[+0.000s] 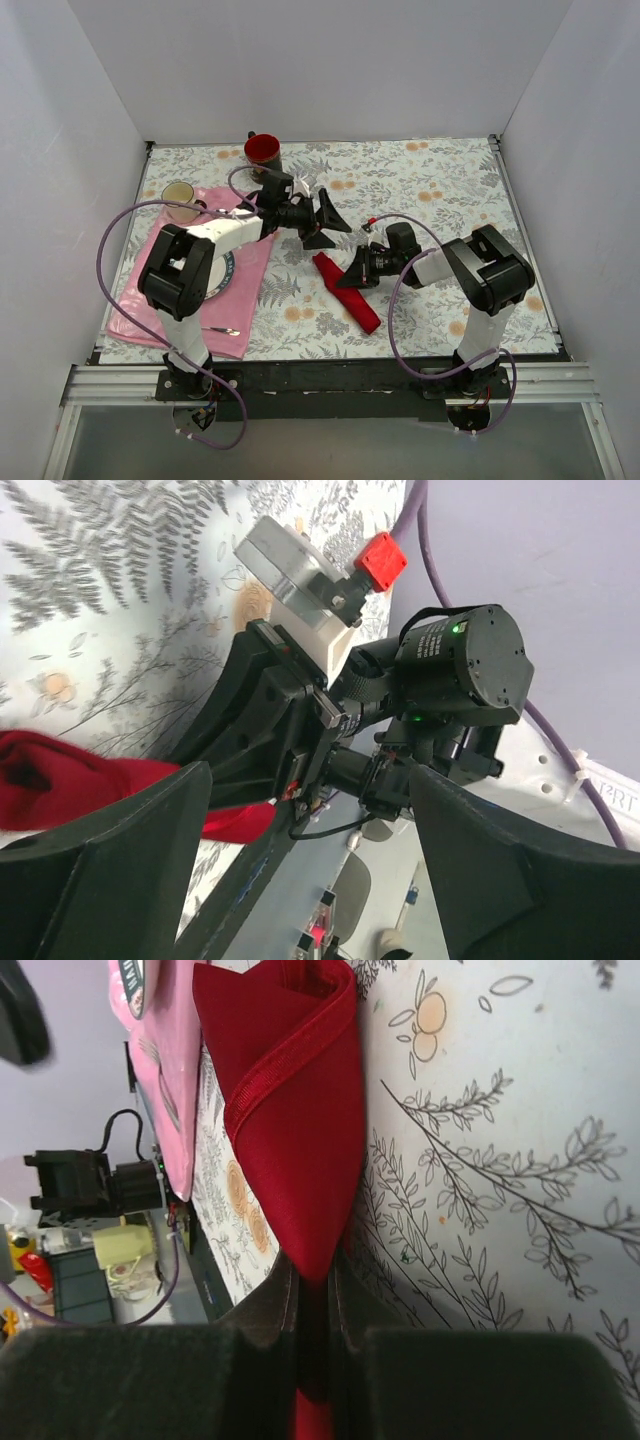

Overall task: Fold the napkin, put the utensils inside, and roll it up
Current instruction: Roll the napkin with the utensil

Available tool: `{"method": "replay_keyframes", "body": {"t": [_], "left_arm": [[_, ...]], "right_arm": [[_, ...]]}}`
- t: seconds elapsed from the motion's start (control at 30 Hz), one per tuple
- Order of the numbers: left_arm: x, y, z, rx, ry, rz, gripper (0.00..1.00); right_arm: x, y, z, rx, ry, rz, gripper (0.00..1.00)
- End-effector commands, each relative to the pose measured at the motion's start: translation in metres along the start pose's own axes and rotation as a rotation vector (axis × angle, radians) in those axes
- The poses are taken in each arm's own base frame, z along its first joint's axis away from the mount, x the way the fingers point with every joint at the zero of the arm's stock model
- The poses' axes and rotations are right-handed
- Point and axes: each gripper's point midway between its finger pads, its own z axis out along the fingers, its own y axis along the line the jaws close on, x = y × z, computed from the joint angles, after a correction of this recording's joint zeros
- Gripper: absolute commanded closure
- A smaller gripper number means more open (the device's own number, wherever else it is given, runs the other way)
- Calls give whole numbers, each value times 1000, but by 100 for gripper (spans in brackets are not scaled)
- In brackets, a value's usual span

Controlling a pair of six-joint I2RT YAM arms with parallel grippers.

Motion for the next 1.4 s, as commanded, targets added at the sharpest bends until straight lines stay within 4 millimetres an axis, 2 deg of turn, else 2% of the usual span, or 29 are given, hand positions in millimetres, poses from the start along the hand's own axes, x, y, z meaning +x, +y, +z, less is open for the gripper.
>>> {"method": "replay_keyframes", "body": {"t": [0.0,0.1,0.27,0.37,0.4,0.47,0.5,0.6,0.73,0.9,1.03,1.2,1.37], "left_arm": [[18,-4,21,61,44,5,21],[27,6,32,69,63,4,21],[33,35,35,5,44,-4,21],[33,52,37,-46,29,16,21],[32,58,38,-60,26,17,21],[31,65,39,-77,25,20,21],[30,70,41,-87,26,11,21],[26,74,40,-93,20,11,21],[25,80,41,-100,23,11,21],[24,77,40,-95,24,12,21],[21,68,37,-91,15,29,21],[10,42,30,-61,-9,69,20],[-5,5,20,-39,-36,133,20]], "right_arm": [[-4,9,-7,-83,-13,2,93],[0,3,-6,-69,-2,0,92],[-2,0,-8,-52,-10,-18,91],[-5,-4,-9,-2,-4,-38,86],[1,-10,-11,32,21,-42,82],[-4,-8,-13,71,19,-84,78],[3,-13,-17,108,47,-93,73],[-1,-13,-22,191,50,-165,63],[4,-10,-33,285,71,-251,52],[13,-8,-43,321,83,-282,46],[23,-19,-53,369,79,-287,46],[28,-23,-56,386,58,-292,46],[36,-31,-55,389,69,-272,55]]}}
